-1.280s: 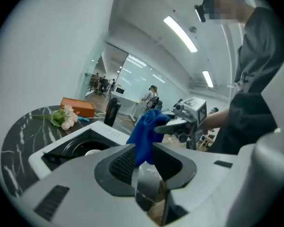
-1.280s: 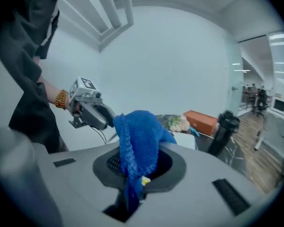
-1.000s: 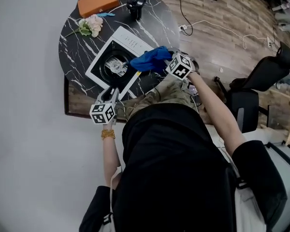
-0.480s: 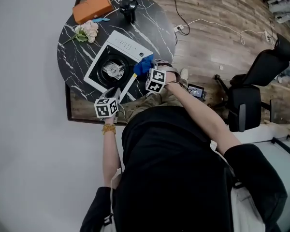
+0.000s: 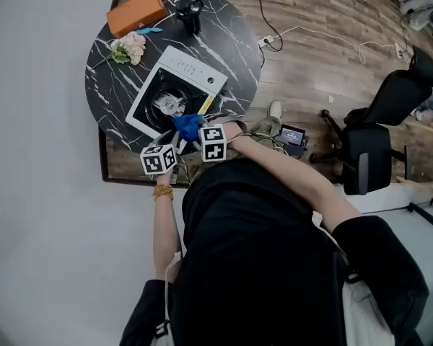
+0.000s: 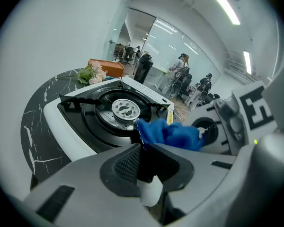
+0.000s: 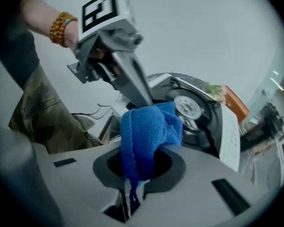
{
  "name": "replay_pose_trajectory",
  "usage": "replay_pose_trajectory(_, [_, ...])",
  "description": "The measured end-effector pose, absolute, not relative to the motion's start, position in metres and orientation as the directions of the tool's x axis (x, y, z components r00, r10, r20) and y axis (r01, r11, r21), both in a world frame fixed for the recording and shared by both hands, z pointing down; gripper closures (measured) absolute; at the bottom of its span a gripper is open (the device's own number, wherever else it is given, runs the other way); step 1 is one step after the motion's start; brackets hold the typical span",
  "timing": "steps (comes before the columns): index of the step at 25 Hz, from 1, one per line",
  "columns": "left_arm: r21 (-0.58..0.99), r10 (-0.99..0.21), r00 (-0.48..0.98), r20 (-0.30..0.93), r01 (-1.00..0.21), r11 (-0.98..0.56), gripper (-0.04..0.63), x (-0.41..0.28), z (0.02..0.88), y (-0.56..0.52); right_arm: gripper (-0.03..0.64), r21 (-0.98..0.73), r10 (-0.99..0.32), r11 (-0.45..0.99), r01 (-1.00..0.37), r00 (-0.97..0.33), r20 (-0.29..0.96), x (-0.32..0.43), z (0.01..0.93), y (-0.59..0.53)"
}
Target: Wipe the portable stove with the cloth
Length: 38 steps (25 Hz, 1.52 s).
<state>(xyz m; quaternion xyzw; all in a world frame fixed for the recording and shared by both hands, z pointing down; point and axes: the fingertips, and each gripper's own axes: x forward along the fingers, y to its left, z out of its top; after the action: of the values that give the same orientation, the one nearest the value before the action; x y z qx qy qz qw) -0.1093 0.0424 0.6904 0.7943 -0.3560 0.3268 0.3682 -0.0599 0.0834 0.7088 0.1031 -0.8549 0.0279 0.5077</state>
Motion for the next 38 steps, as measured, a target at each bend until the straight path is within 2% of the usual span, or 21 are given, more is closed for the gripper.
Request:
replay_pose_trajectory(2, [0.352, -0.327, 0.531, 0.782, -0.809, -0.47, 0.54, -0.108, 0.691, 0.042, 0.581, 0.038, -0.066, 0.997, -0.066, -0.494, 0.867, -0.09, 0.709, 0.108])
replay_pose_trajectory(4, [0.357, -0.341, 0.529, 0.777, -0.817, -0.453, 0.541, -0.107, 0.691, 0.043, 0.581, 0.02, -0.021, 1.0, -0.007, -0.514, 0.857, -0.104, 0.708, 0.12])
replay_pose_trajectory(7, [0.39, -0.363, 0.547, 0.755, -0.818, -0.422, 0.543, -0.105, 0.689, 0.042, 0.581, -0.054, 0.024, 0.998, -0.034, -0.586, 0.81, -0.104, 0.702, 0.124])
replay_pose_trajectory(10, [0.457, -0.395, 0.58, 0.713, -0.811, -0.366, 0.54, -0.112, 0.683, 0.042, 0.581, -0.213, 0.077, 0.973, -0.094, -0.733, 0.676, -0.103, 0.671, 0.128])
replay_pose_trajectory(12, [0.495, -0.502, 0.568, 0.652, -0.821, -0.285, 0.53, -0.13, 0.661, 0.033, 0.581, -0.217, 0.011, 0.965, -0.15, -0.798, 0.602, -0.094, 0.647, 0.12])
replay_pose_trajectory(14, [0.536, -0.589, 0.597, 0.545, -0.788, -0.302, 0.529, -0.136, 0.627, 0.026, 0.581, -0.134, -0.118, 0.965, -0.227, -0.826, 0.552, -0.078, 0.623, 0.104])
replay_pose_trajectory(16, [0.616, -0.555, 0.714, 0.427, -0.679, -0.4, 0.508, -0.12, 0.596, 0.031, 0.581, 0.017, -0.252, 0.959, -0.282, -0.823, 0.509, -0.062, 0.597, 0.089])
replay_pose_trajectory(17, [0.67, -0.503, 0.783, 0.366, -0.597, -0.441, 0.457, -0.108, 0.583, 0.037, 0.581, 0.101, -0.301, 0.952, -0.29, -0.819, 0.488, -0.057, 0.585, 0.083])
replay_pose_trajectory(18, [0.719, -0.451, 0.839, 0.304, -0.513, -0.47, 0.413, -0.095, 0.573, 0.044, 0.581, 0.174, -0.335, 0.942, -0.287, -0.818, 0.467, -0.054, 0.573, 0.08])
replay_pose_trajectory(20, [0.783, -0.4, 0.898, 0.182, -0.378, -0.493, 0.396, -0.074, 0.554, 0.052, 0.581, 0.271, -0.373, 0.922, -0.277, -0.823, 0.429, -0.05, 0.553, 0.08])
replay_pose_trajectory(24, [0.88, -0.385, 0.922, -0.031, -0.157, -0.447, 0.397, -0.046, 0.526, 0.047, 0.58, 0.264, -0.39, 0.915, -0.306, -0.84, 0.376, -0.037, 0.514, 0.077])
replay_pose_trajectory(28, [0.9, -0.333, 0.926, -0.177, 0.015, -0.436, 0.382, -0.003, 0.501, 0.049, 0.543, 0.206, -0.325, 0.942, -0.263, -0.866, 0.379, -0.018, 0.504, 0.082])
replay_pose_trajectory(32, [0.899, -0.364, 0.916, -0.168, -0.009, -0.438, 0.408, 0.028, 0.499, 0.038, 0.499, 0.236, -0.297, 0.948, -0.215, -0.864, 0.407, 0.008, 0.502, 0.074])
replay_pose_trajectory(35, [0.896, -0.483, 0.867, -0.125, -0.11, -0.43, 0.429, 0.033, 0.498, 0.022, 0.457, 0.219, -0.281, 0.954, -0.204, -0.864, 0.417, 0.026, 0.503, 0.056])
replay_pose_trajectory(36, [0.895, -0.541, 0.834, -0.111, -0.152, -0.419, 0.465, 0.031, 0.498, 0.016, 0.431, 0.193, -0.269, 0.959, -0.206, -0.874, 0.405, 0.033, 0.502, 0.048])
replay_pose_trajectory(37, [0.896, -0.598, 0.794, -0.107, -0.185, -0.405, 0.552, 0.026, 0.497, 0.011, 0.406, 0.152, -0.253, 0.966, -0.21, -0.891, 0.377, 0.04, 0.5, 0.039])
replay_pose_trajectory(38, [0.896, -0.643, 0.757, -0.116, -0.2, -0.396, 0.567, 0.023, 0.494, 0.008, 0.394, 0.097, -0.23, 0.973, -0.21, -0.915, 0.333, 0.048, 0.496, 0.03])
